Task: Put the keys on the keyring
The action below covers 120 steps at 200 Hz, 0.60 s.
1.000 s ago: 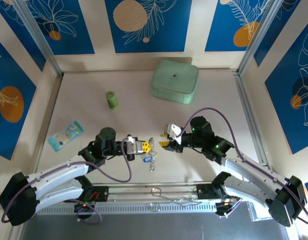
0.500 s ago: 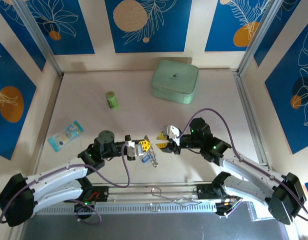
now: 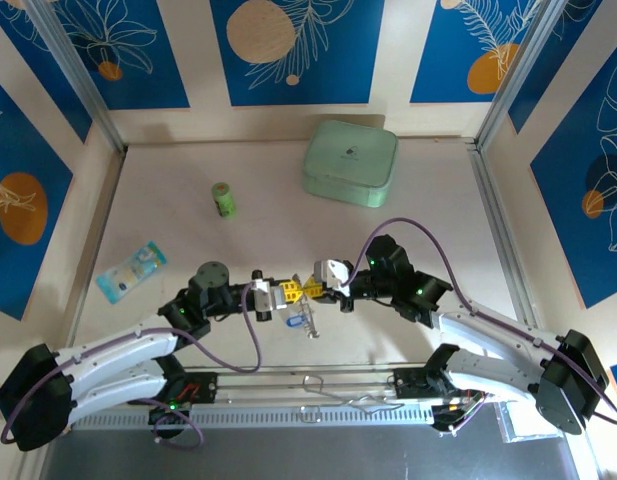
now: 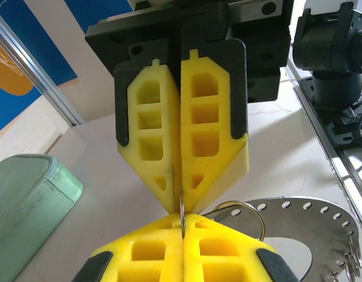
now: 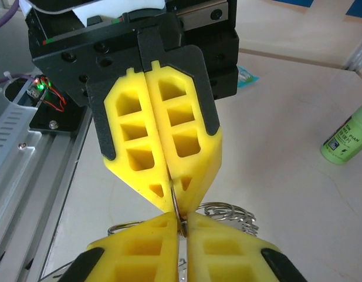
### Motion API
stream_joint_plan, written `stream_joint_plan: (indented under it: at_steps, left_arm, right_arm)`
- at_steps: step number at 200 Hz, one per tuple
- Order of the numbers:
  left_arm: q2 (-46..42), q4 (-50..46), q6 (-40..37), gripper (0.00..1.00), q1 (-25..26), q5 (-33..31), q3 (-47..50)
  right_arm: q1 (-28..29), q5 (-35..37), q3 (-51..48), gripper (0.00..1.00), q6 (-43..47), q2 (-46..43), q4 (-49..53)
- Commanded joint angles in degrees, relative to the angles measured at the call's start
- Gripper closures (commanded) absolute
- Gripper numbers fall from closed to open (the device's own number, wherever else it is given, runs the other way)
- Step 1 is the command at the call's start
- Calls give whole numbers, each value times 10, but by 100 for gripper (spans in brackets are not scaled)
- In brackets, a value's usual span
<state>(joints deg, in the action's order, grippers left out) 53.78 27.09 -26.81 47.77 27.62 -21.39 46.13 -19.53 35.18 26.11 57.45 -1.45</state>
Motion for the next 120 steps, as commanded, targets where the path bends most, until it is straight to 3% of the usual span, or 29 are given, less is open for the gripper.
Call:
stream_joint_plan:
  at_steps: [1, 25, 38, 47, 63, 86, 120]
  left_arm:
    - [4, 68, 28, 100, 5, 34, 10]
    - [12, 95, 39, 100, 5, 35, 17]
    - [12, 87, 40, 81, 5, 20, 17]
    - [8, 75, 37, 77, 5, 4, 15]
    - [-1, 8, 17, 77, 5, -25, -3]
    - [-3, -105, -17, 86, 5, -41, -46]
    - [2, -134, -32, 89, 5, -32, -56]
  right_arm:
    - [5, -3, 25, 92, 9, 8, 7]
    - [5, -10, 34, 100, 13, 13, 17]
    - [5, -10, 43, 100, 17, 14, 34]
    - [5, -8, 52, 100, 22, 15, 54]
    - [6, 9, 79, 100, 34, 23, 106]
    - [7, 26, 119, 100, 49, 43, 179]
    - [12, 36, 136, 100, 84, 49, 207]
